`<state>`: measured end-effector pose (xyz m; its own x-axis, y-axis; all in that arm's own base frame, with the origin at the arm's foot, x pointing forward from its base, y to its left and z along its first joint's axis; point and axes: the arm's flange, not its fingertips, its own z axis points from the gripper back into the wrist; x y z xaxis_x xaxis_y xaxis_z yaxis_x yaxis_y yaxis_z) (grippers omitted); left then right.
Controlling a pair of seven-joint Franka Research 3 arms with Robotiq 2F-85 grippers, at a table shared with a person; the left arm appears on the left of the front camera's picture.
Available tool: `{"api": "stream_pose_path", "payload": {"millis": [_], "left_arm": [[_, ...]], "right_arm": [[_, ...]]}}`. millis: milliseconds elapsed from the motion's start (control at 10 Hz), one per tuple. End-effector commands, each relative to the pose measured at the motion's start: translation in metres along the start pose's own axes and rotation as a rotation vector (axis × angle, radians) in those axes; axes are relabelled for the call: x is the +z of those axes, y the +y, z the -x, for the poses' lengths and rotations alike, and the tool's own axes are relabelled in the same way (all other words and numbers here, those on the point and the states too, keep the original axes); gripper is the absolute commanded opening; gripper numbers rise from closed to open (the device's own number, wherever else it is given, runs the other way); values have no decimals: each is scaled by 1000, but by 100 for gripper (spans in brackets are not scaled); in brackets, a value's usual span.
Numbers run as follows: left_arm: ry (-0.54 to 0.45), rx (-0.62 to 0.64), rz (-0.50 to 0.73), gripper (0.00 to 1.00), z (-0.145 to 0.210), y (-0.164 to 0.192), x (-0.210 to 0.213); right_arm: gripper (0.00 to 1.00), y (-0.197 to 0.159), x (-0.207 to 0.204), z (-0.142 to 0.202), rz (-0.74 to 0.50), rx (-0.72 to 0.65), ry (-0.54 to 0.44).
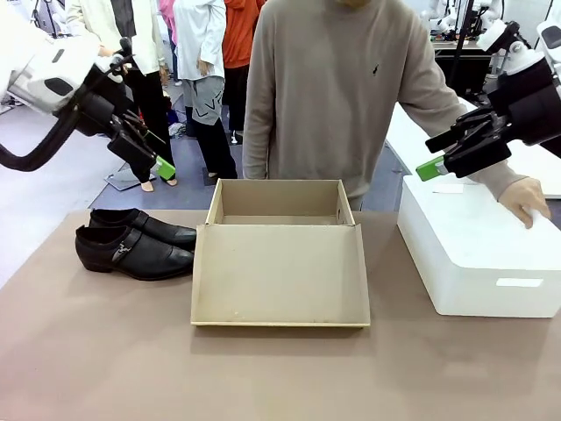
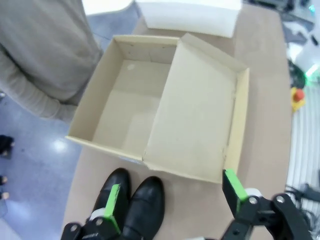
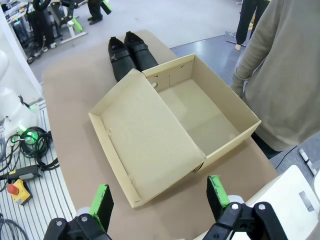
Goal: Pack the shoes into the box.
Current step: Place one shoe of the Shoes into the Shoes Box.
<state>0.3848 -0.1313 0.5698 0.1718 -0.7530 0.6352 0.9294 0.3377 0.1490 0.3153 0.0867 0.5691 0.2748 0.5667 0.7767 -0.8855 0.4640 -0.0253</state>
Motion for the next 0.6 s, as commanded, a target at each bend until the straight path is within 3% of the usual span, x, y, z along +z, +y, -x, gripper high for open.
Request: {"api": "stream_pose_path", "payload": {"millis": [0, 500], "left_arm": [[102, -154, 35, 100, -6, 21, -2], [361, -420, 80, 100, -7, 72, -25]], "right_arm": [[100, -3, -2, 0, -12, 21, -15], [100, -3, -2, 0, -12, 21, -15]]}}
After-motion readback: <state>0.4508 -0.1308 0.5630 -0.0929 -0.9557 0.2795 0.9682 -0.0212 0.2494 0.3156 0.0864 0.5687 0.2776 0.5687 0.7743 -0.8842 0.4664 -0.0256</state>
